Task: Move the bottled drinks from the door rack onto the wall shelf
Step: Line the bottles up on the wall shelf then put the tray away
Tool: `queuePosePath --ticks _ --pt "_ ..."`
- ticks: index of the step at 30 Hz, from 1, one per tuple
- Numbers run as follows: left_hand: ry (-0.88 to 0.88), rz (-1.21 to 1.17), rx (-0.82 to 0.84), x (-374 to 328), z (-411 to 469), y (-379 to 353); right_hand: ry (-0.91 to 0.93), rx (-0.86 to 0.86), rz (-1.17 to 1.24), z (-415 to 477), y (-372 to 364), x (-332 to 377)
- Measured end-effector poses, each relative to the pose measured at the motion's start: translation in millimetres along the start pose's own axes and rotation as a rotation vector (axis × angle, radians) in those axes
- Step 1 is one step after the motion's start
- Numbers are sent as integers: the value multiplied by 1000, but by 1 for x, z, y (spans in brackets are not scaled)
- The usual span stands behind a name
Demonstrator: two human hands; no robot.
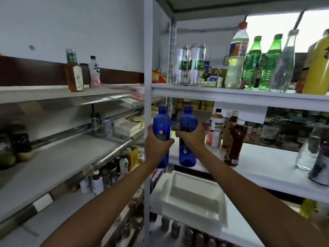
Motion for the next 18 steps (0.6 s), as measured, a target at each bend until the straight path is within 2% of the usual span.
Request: queuePosePath --ticks 10,18 --pt "16 161 -299 13 31 73 88 298 152 16 -110 19" --pt "69 228 -555 25 15 147 83 559 255 -16 -187 35"
Point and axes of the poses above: each hand's wrist, its own z-axis towards the middle knuckle, its own y-axis out of the back of the hand, x = y × z, the point moved 5 cm from there along z, towards the middle knuckle, and after that the axes turned 3 degrees about -x, right-handed, at the moved point
